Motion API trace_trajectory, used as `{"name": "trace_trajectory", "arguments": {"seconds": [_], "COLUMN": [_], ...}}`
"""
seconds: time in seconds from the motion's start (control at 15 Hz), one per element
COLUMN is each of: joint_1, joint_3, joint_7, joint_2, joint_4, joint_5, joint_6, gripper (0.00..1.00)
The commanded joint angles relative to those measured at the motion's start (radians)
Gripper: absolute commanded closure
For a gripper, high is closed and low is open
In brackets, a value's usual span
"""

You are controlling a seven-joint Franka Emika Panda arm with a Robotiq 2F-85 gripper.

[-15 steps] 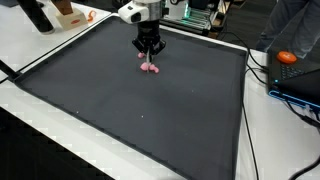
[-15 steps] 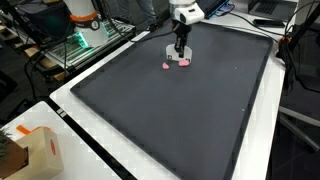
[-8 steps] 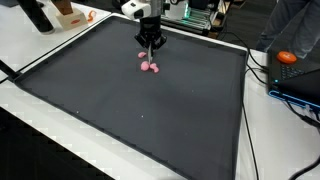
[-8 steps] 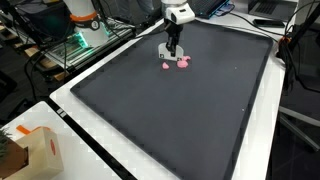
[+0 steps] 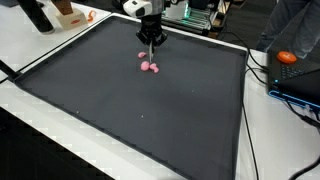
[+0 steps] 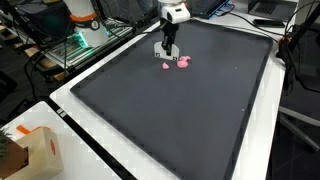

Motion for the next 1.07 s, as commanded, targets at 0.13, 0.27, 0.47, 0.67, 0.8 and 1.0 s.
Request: {"name": "trace_trajectory", "arguments": {"seconds": [0.13, 0.27, 0.47, 0.67, 0.8, 1.0], "joint_1": [0.019, 0.028, 0.04, 0.046, 0.046, 0.042], "joint_3": [-0.007, -0.004, 0.005, 0.014, 0.025, 0.05], "joint_7": [0.038, 0.056, 0.084, 0.134, 0.174, 0.231], "joint_2": [-0.065, -0.104, -0.167, -0.221, -0.252, -0.263], "joint_4": [-0.076, -0.096, -0.116, -0.112, -0.094, -0.041], "joint_5": [-0.075, -0.106, -0.146, -0.192, -0.222, -0.263], "joint_6": [0.005, 0.016, 0.047, 0.044, 0.022, -0.014], "gripper": [0.99, 0.99, 0.99, 0.99, 0.99, 0.99]}}
